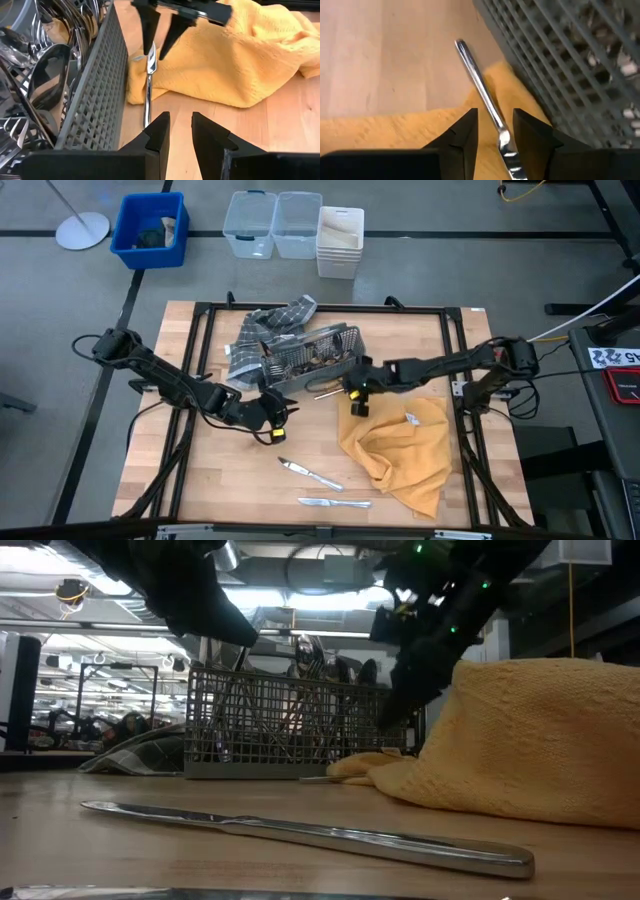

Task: Sort silverware
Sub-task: Put the silver knife into the gray silverware basket

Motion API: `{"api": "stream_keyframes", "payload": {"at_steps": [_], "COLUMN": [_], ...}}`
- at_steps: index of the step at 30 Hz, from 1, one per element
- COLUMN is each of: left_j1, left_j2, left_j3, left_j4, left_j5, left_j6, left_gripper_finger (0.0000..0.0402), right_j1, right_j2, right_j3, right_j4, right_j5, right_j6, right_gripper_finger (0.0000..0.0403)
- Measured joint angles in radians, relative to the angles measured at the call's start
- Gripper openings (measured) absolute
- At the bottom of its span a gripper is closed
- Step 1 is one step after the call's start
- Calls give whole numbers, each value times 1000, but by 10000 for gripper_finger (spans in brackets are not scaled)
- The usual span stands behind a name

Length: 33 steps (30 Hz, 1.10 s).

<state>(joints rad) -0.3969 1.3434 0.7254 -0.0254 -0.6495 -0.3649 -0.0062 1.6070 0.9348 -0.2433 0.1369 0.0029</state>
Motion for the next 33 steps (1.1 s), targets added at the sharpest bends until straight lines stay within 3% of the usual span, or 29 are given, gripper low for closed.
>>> {"api": "stream_keyframes", "payload": {"at_steps": [7,15,23,33], "left_j1": [0,0,0,0], "left_j2": [0,-1,-1,-1], "left_j3": [0,0,-1,-1], "left_j4": [-1,-13,-25,-25], "left_j5": [0,0,0,0], "left_j6": [6,8,3,2], "left_gripper_finger": [70,70,70,70], "right_j1": [-99,-111,-112,-112], "right_j2": [0,53,108,143], "right_j3": [-1,-1,-1,-1], "right_j4": [-40,-97,-97,-96], "right_j5": [-123,-176,-104,-102], "right_j6": [-11,-118,-204,-276], "right_gripper_finger": [124,124,124,124]}}
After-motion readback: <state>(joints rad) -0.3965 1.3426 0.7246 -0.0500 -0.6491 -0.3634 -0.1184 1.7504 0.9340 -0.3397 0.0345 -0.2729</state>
